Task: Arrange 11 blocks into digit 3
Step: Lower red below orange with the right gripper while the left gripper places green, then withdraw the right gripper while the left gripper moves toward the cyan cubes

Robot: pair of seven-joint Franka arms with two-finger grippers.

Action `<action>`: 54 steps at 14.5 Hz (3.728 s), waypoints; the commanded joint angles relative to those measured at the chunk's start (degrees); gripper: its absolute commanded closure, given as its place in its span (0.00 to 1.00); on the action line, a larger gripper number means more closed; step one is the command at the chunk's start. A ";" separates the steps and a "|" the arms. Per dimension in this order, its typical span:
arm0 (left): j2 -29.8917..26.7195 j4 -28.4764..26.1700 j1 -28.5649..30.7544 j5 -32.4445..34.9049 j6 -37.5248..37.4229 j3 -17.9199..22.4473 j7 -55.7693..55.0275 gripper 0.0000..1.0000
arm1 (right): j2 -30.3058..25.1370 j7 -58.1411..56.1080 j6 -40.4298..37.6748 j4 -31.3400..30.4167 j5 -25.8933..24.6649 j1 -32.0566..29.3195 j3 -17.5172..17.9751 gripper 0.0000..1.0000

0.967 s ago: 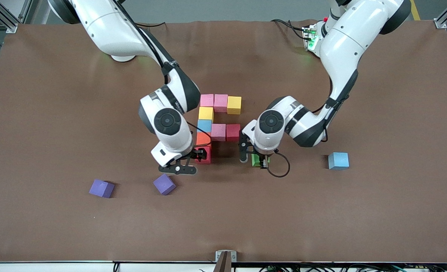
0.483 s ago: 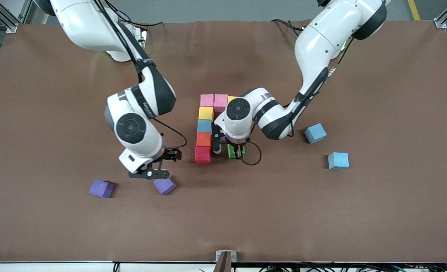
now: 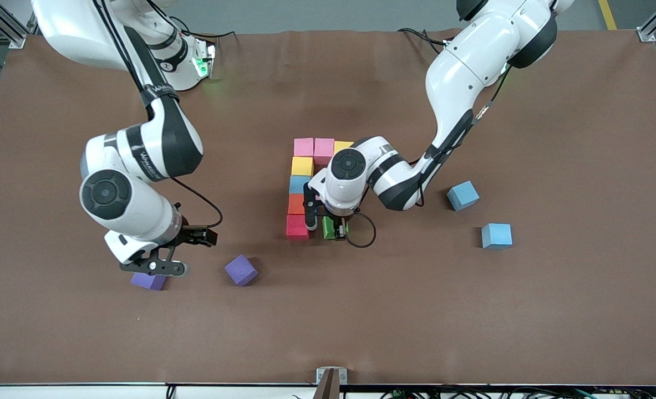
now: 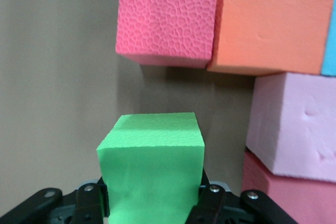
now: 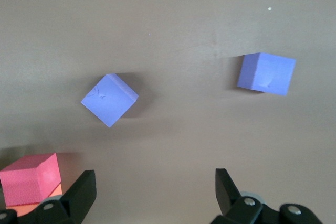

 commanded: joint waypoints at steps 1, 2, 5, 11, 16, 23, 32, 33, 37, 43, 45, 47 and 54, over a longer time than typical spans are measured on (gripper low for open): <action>2.19 3.58 -2.84 -0.82 1.12 1.96 0.98 0.65 | -3.14 -7.39 -2.67 -1.89 -0.20 -3.70 0.79 0.00; 2.10 3.75 -4.50 -0.82 1.38 3.28 1.07 0.65 | -3.84 -9.41 -4.07 -1.89 -0.20 -4.93 0.79 0.00; 2.19 3.75 -5.57 -0.82 1.91 3.65 0.72 0.65 | -5.16 -12.42 -7.95 -1.89 -0.20 -6.70 0.79 0.00; 2.98 3.75 -6.27 -0.82 4.80 5.49 0.98 0.63 | -6.13 -12.51 -10.07 -1.89 -0.20 -7.67 0.79 0.00; 3.86 3.75 -7.41 -0.73 6.13 6.55 0.81 0.63 | -6.04 -12.42 -9.80 -1.80 -0.11 -7.67 0.88 0.00; 3.77 3.49 -7.77 -0.64 6.22 7.08 0.98 0.08 | -5.87 -12.42 -9.19 -1.72 -0.11 -7.41 0.88 0.00; 0.88 2.88 -5.75 -0.99 3.59 6.38 1.24 0.00 | -6.57 -14.71 -9.36 -1.36 0.15 -8.20 0.79 0.00; 0.18 2.79 -5.40 -0.99 1.84 5.94 1.24 0.00 | -6.66 -14.71 -9.45 -1.36 0.06 -8.46 0.79 0.00; -2.02 2.09 -0.41 -0.90 -5.37 0.86 1.33 0.00 | -8.23 -19.44 -9.80 -1.36 -0.11 -10.39 0.79 0.00; -6.33 1.47 9.89 -0.82 -21.00 -6.64 1.42 0.00 | -10.35 -22.88 -17.78 4.06 -0.55 -12.24 0.53 0.00; -7.82 1.29 12.26 -0.73 -26.45 -6.72 2.82 0.00 | -10.26 -22.97 -20.51 6.80 -0.38 -13.47 0.44 0.00; -10.36 -1.41 13.76 0.23 -28.58 -6.55 5.80 0.00 | -10.35 -22.71 -20.61 6.90 0.06 -13.65 0.35 0.00; -26.43 -26.34 25.52 0.77 -17.30 -7.86 6.17 0.00 | -11.93 -22.62 -26.86 7.60 1.30 -14.09 0.53 0.00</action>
